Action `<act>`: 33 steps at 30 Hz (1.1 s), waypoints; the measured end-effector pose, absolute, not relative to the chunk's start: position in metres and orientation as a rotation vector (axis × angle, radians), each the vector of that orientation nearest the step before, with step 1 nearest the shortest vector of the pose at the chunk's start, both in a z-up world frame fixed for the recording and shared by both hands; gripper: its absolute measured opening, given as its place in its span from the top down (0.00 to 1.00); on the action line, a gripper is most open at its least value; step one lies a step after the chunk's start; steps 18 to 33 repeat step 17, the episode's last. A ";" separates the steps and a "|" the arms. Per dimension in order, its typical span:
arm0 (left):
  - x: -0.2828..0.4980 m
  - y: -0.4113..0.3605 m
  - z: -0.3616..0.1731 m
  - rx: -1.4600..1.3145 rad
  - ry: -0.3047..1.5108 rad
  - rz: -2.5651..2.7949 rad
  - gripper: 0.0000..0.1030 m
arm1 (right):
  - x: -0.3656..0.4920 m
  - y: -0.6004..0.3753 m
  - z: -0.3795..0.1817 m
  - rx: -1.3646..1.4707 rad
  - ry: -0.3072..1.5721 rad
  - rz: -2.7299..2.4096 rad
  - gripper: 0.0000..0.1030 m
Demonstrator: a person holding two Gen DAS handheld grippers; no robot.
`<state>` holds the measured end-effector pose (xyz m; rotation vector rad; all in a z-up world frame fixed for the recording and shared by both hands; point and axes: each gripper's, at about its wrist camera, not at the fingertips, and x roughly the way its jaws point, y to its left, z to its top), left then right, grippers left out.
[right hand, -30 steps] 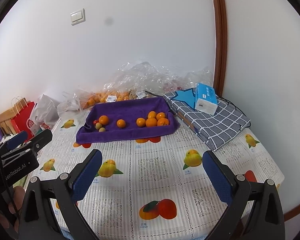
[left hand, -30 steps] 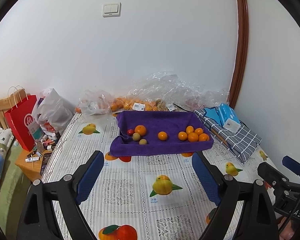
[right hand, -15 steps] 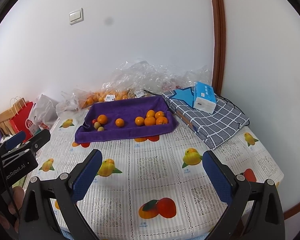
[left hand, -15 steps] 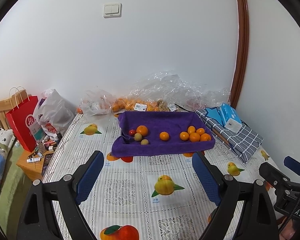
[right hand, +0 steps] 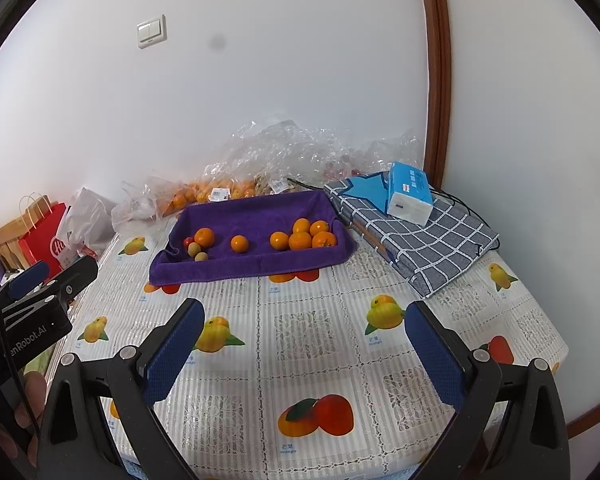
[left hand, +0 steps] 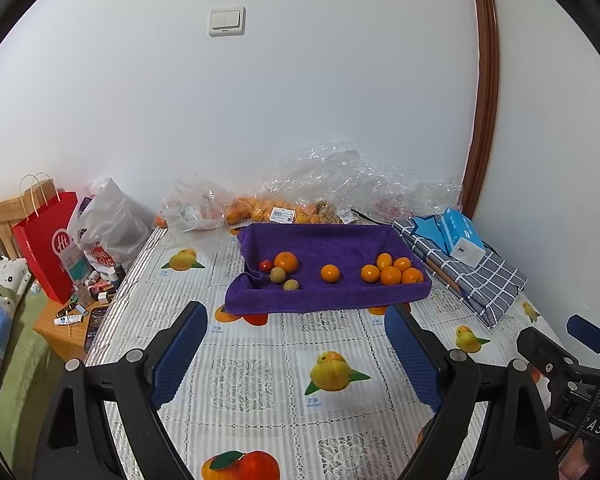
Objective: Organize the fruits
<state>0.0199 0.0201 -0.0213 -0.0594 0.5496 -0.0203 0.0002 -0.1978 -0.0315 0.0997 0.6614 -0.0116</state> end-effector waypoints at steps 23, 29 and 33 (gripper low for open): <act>0.019 0.021 -0.019 -0.056 0.527 -0.024 0.12 | 0.001 -0.197 -0.032 0.101 0.662 -0.011 0.04; 0.019 0.021 -0.019 -0.056 0.527 -0.024 0.12 | 0.001 -0.197 -0.032 0.101 0.662 -0.011 0.04; 0.019 0.021 -0.019 -0.056 0.527 -0.024 0.12 | 0.001 -0.197 -0.032 0.101 0.662 -0.011 0.04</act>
